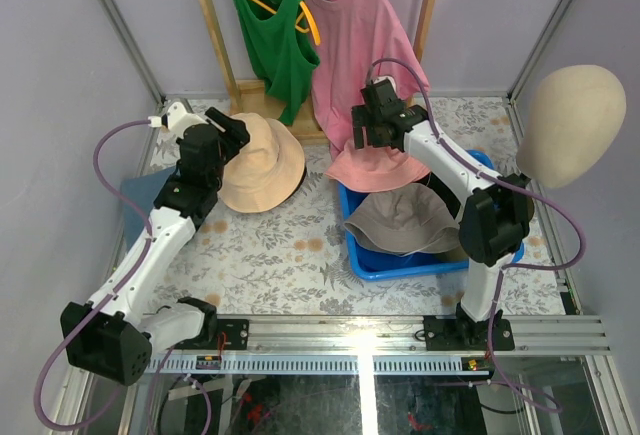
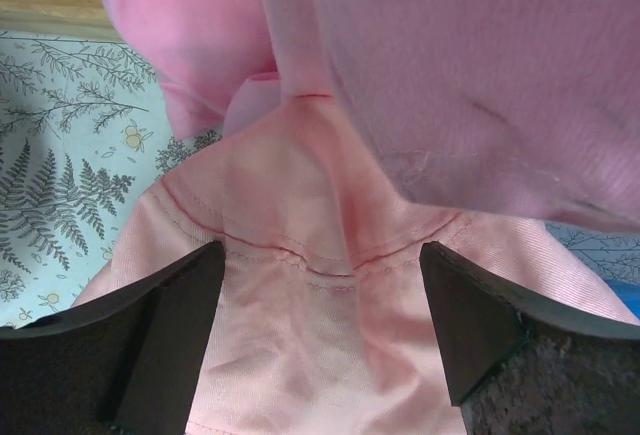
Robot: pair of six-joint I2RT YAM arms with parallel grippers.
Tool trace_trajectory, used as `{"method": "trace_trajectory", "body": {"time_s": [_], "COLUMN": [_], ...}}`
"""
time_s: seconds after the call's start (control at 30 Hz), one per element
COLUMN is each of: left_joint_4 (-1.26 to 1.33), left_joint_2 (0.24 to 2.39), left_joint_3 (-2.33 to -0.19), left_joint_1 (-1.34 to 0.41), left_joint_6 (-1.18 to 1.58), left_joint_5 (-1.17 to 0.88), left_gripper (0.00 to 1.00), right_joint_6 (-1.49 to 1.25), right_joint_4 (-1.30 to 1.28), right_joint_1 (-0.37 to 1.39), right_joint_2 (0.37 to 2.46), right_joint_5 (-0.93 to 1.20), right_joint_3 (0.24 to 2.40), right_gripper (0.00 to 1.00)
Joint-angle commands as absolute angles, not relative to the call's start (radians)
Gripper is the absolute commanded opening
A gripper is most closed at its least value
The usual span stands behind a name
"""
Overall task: Stack the hats
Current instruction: Pick up the hat from the bin.
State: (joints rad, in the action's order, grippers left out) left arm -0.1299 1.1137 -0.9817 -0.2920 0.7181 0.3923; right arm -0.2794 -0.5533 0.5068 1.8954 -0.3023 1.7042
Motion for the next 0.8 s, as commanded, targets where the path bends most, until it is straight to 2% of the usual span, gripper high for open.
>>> {"method": "trace_trajectory", "body": {"time_s": [0.0, 0.03, 0.1, 0.2, 0.23, 0.37, 0.43, 0.77], "left_joint_4": [-0.1, -0.099, -0.095, -0.092, -0.091, -0.088, -0.086, -0.09], "left_joint_2": [1.114, 1.114, 1.118, 1.121, 1.12, 1.119, 1.112, 1.1], "left_joint_3": [-1.017, -1.017, -1.019, -1.022, -1.021, -1.015, -1.009, -1.009], "left_joint_1": [-0.301, -0.301, -0.301, -0.302, -0.302, -0.303, -0.304, -0.312], "left_joint_6": [0.663, 0.662, 0.66, 0.658, 0.658, 0.664, 0.668, 0.688], "left_joint_5": [0.42, 0.42, 0.419, 0.416, 0.416, 0.414, 0.412, 0.362], "left_gripper": [0.62, 0.62, 0.62, 0.62, 0.62, 0.62, 0.62, 0.65], "right_joint_6": [-0.265, -0.269, -0.272, -0.284, -0.287, -0.295, -0.296, -0.342], "right_joint_4": [-0.554, -0.548, -0.538, -0.543, -0.545, -0.552, -0.547, -0.522], "right_joint_1": [0.494, 0.492, 0.489, 0.479, 0.477, 0.474, 0.474, 0.476], "right_joint_2": [1.876, 1.871, 1.862, 1.858, 1.856, 1.843, 1.82, 1.637], "right_joint_5": [-0.302, -0.291, -0.268, -0.228, -0.221, -0.21, -0.209, -0.107], "right_joint_3": [1.7, 1.69, 1.674, 1.664, 1.661, 1.653, 1.652, 1.754], "right_gripper": [0.85, 0.81, 0.66, 0.33, 0.26, 0.08, 0.04, 0.0]}}
